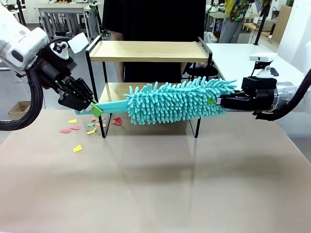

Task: Clean the shelf.
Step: Hand the Duster back to the human.

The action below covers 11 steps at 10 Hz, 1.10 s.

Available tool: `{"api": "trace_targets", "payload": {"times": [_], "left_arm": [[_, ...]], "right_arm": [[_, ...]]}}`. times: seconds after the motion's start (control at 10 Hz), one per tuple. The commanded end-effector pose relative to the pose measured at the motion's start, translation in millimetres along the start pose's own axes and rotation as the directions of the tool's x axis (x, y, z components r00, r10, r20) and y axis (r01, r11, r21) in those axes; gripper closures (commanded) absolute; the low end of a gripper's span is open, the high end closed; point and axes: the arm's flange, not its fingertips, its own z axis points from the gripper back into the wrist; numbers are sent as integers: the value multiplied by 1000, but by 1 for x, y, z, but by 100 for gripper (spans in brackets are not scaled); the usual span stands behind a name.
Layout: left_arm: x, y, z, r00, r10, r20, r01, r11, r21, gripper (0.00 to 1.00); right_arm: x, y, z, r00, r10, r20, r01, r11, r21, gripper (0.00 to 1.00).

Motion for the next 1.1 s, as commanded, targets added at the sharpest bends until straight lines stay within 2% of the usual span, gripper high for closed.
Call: {"api": "trace_targets", "payload": {"times": [0.0, 0.1, 0.2, 0.3, 0.4, 0.7, 1.0], "left_arm": [[0, 0, 0, 1000, 0, 0, 0, 1000, 0, 30], [1, -1, 7, 1000, 13, 16, -13, 1000, 3, 30], [-2, -2, 18, 998, -2, 61, 3, 1000, -12, 0], [-8, -2, 33, 997, 3, 83, -1, 1000, -30, 25], [-20, 0, 54, 993, 9, 121, -1, 998, -65, 0], [-85, 9, 128, 958, 71, 279, -54, 996, -68, 0], [-134, 8, 156, 930, 77, 359, -69, 997, -36, 0]], "right_arm": [[0, 0, 0, 1000, -5, 0, 5, 1000, 0, 100], [0, 0, 0, 1000, -5, 0, 5, 1000, 0, 100], [0, 0, 0, 1000, -5, 0, 5, 1000, 0, 100], [0, 0, 0, 1000, -5, 0, 5, 1000, 0, 100], [0, 0, 0, 1000, -5, 0, 5, 1000, 0, 100], [0, 0, 0, 1000, -5, 0, 5, 1000, 0, 100], [0, 0, 0, 1000, -5, 0, 5, 1000, 0, 100]]}}
